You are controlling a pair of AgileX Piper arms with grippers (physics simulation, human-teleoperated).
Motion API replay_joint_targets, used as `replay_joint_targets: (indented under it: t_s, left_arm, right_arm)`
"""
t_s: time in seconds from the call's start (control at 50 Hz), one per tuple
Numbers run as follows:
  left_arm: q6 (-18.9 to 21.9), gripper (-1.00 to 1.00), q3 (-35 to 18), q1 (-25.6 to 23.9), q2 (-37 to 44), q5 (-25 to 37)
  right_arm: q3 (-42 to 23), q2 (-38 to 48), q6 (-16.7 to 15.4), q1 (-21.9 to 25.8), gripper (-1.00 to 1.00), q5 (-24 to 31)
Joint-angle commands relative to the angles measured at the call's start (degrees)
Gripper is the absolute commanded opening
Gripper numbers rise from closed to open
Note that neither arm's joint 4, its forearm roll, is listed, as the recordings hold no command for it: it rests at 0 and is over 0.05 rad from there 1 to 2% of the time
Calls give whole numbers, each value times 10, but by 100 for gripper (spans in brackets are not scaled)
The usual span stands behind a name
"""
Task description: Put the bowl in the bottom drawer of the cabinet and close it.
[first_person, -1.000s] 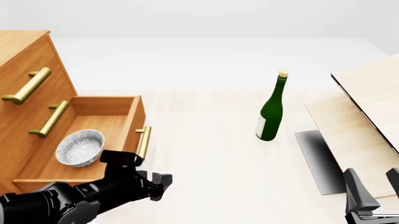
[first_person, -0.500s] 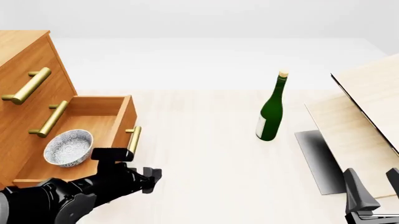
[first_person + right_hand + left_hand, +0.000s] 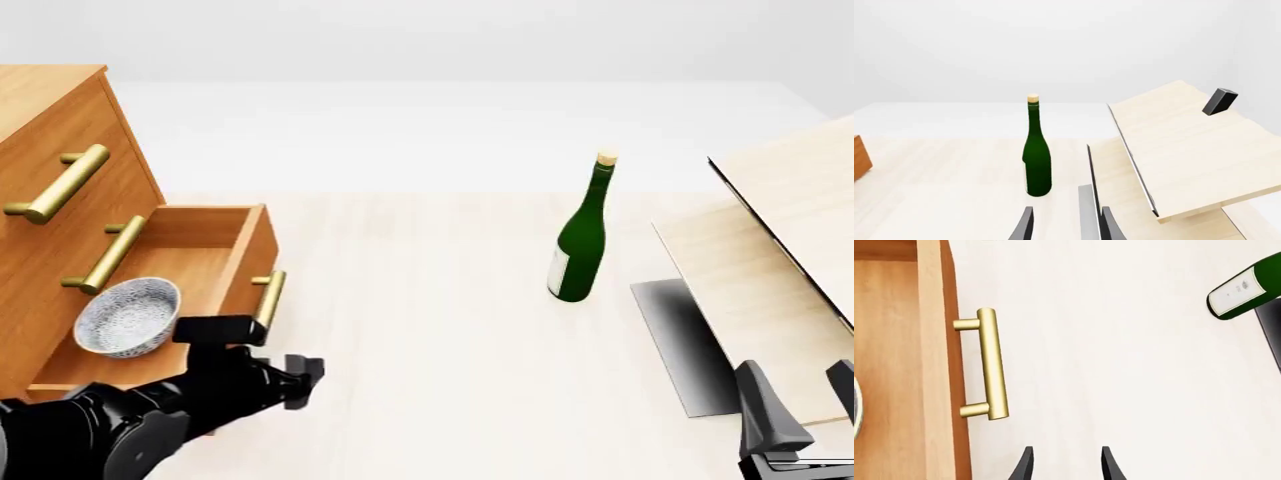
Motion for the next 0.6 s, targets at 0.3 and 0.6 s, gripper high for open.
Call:
replay_joint_targets:
  t_s: [0.3,0.6]
  left_arm:
    - [4,100,11,57,-22,8]
    - [15,100,15,89,-31,13]
  right_arm:
    - [0,-1,0,0,100,0]
    - [0,-1,0,0,100,0]
